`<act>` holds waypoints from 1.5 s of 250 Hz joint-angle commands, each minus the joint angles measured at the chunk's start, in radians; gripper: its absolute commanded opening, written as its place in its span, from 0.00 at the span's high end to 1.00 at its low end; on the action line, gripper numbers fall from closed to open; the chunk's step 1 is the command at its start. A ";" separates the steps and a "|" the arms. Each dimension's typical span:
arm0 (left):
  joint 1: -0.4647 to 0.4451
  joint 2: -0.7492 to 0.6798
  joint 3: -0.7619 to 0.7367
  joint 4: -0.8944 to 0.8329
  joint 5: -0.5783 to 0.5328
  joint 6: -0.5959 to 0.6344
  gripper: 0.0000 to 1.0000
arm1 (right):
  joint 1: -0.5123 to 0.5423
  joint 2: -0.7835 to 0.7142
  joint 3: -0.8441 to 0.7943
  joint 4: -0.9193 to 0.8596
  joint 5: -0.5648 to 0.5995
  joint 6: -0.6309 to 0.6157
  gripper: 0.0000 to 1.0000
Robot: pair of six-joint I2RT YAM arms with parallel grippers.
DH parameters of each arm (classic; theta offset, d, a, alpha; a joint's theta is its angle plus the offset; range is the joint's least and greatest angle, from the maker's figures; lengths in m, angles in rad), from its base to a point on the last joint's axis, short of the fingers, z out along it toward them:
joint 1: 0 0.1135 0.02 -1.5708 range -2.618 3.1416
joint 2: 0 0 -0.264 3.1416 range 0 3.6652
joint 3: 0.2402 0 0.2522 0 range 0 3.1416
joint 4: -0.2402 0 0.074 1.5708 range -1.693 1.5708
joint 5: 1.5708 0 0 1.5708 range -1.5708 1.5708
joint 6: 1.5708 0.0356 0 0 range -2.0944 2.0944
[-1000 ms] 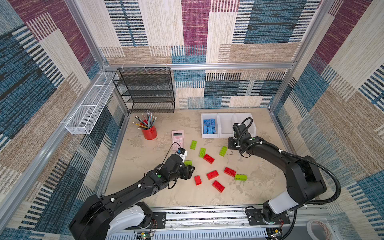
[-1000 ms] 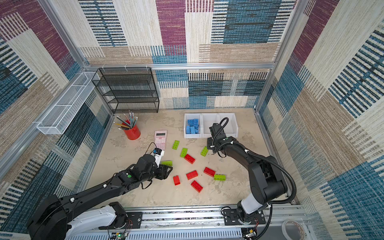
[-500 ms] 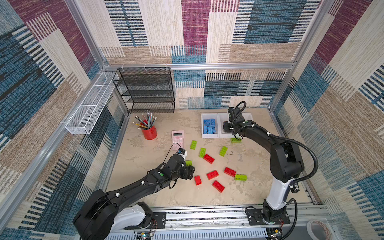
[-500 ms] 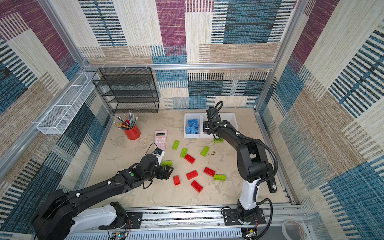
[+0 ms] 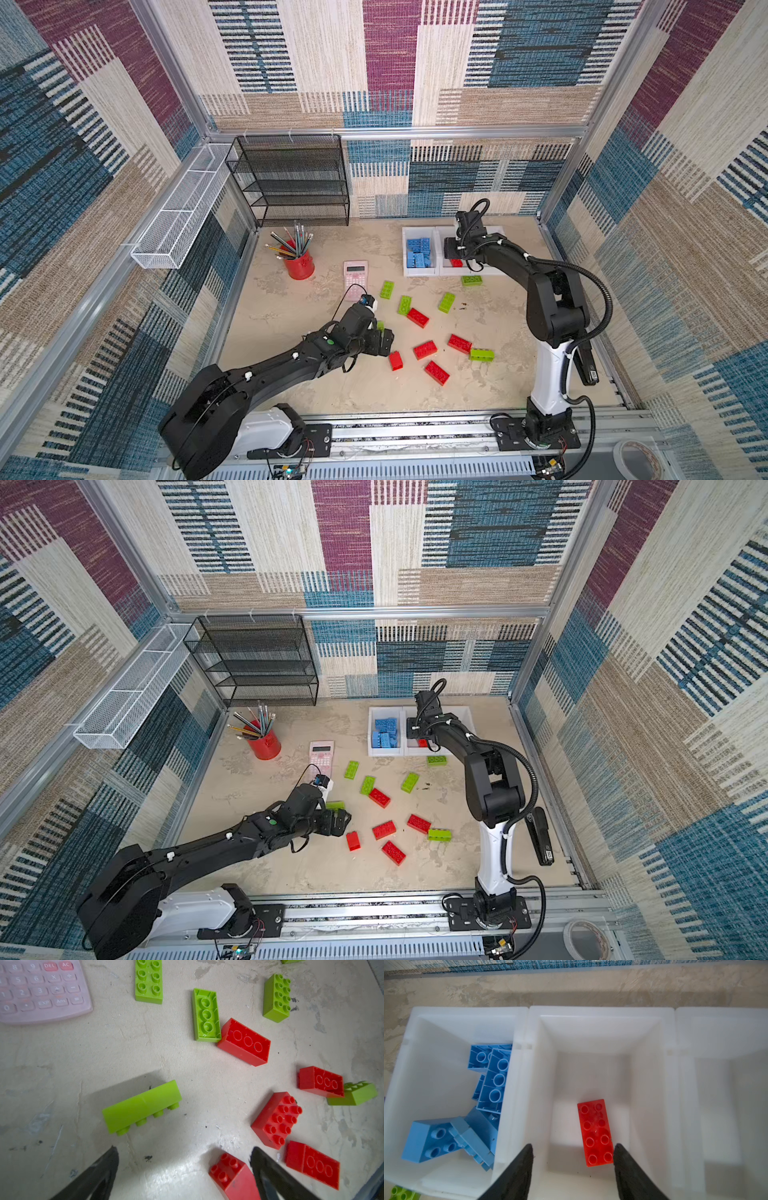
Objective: Sort the legos into containers by color
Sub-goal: 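Drop the red brick in the middle compartment while the left grasps a small red brick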
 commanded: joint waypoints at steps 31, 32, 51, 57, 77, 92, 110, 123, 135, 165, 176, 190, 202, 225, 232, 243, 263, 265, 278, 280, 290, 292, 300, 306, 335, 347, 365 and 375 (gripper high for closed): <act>-0.069 0.007 0.049 -0.072 -0.041 -0.022 0.03 | -0.003 -0.101 -0.055 0.046 -0.056 -0.013 0.29; -0.072 0.008 0.051 -0.074 -0.044 -0.023 0.03 | -0.003 -0.105 -0.058 0.047 -0.057 -0.013 0.28; -0.126 0.014 0.086 -0.130 -0.105 -0.040 0.03 | -0.002 -0.179 -0.136 0.090 -0.077 -0.003 0.26; -0.141 0.017 0.096 -0.148 -0.122 -0.049 0.03 | -0.002 -0.203 -0.164 0.105 -0.084 0.001 0.26; -0.181 0.034 0.124 -0.204 -0.163 -0.092 0.03 | -0.001 -0.296 -0.267 0.161 -0.099 0.023 0.24; -0.207 0.053 0.144 -0.242 -0.186 -0.123 0.03 | 0.000 -0.376 -0.357 0.213 -0.107 0.047 0.22; -0.236 0.077 0.163 -0.275 -0.215 -0.162 0.04 | 0.002 -0.479 -0.468 0.288 -0.127 0.081 0.20; -0.251 0.097 0.170 -0.294 -0.232 -0.195 0.06 | 0.006 -0.555 -0.541 0.341 -0.163 0.105 0.20; -0.258 0.117 0.176 -0.303 -0.234 -0.229 0.07 | 0.017 -0.632 -0.618 0.400 -0.186 0.126 0.21; -0.277 0.165 0.200 -0.309 -0.226 -0.268 0.09 | 0.053 -0.767 -0.751 0.474 -0.191 0.151 0.20; -0.282 0.186 0.217 -0.314 -0.216 -0.274 0.09 | 0.059 -0.792 -0.776 0.474 -0.188 0.154 0.19; -0.287 0.208 0.237 -0.319 -0.211 -0.280 0.10 | 0.063 -0.818 -0.809 0.485 -0.190 0.159 0.19; -0.290 0.231 0.252 -0.323 -0.206 -0.286 0.10 | 0.065 -0.842 -0.840 0.500 -0.192 0.163 0.19; -0.291 0.273 0.271 -0.333 -0.192 -0.299 0.10 | 0.064 -0.872 -0.885 0.519 -0.195 0.166 0.19; -0.292 0.283 0.277 -0.340 -0.191 -0.304 0.10 | 0.065 -0.878 -0.895 0.521 -0.196 0.165 0.19; -0.293 0.295 0.282 -0.350 -0.191 -0.312 0.11 | 0.065 -0.885 -0.908 0.523 -0.197 0.163 0.19; -0.296 0.304 0.279 -0.358 -0.192 -0.329 0.13 | 0.064 -0.897 -0.925 0.524 -0.198 0.155 0.19; -0.297 0.304 0.279 -0.360 -0.192 -0.332 0.13 | 0.065 -0.898 -0.928 0.525 -0.198 0.154 0.19; -0.297 0.305 0.273 -0.367 -0.192 -0.341 0.16 | 0.065 -0.904 -0.941 0.532 -0.205 0.155 0.19; -0.299 0.305 0.273 -0.368 -0.192 -0.343 0.16 | 0.065 -0.905 -0.943 0.534 -0.206 0.155 0.19; -0.297 0.306 0.269 -0.376 -0.194 -0.348 0.19 | 0.065 -0.909 -0.951 0.544 -0.213 0.158 0.19; -0.297 0.306 0.268 -0.379 -0.195 -0.349 0.22 | 0.064 -0.907 -0.954 0.547 -0.217 0.160 0.19; -0.298 0.303 0.265 -0.388 -0.199 -0.352 0.25 | 0.065 -0.910 -0.961 0.555 -0.222 0.163 0.19; -0.297 0.300 0.264 -0.393 -0.202 -0.354 0.28 | 0.065 -0.909 -0.965 0.560 -0.223 0.163 0.19; -0.297 0.281 0.253 -0.404 -0.204 -0.350 0.38 | 0.064 -0.898 -0.971 0.577 -0.235 0.173 0.19; -0.298 0.283 0.258 -0.410 -0.203 -0.347 0.42 | 0.065 -0.891 -0.973 0.584 -0.242 0.177 0.19; -0.298 0.292 0.263 -0.412 -0.193 -0.341 0.47 | 0.065 -0.883 -0.973 0.589 -0.249 0.182 0.19; -0.298 0.298 0.265 -0.410 -0.187 -0.338 0.48 | 0.065 -0.880 -0.974 0.591 -0.253 0.183 0.19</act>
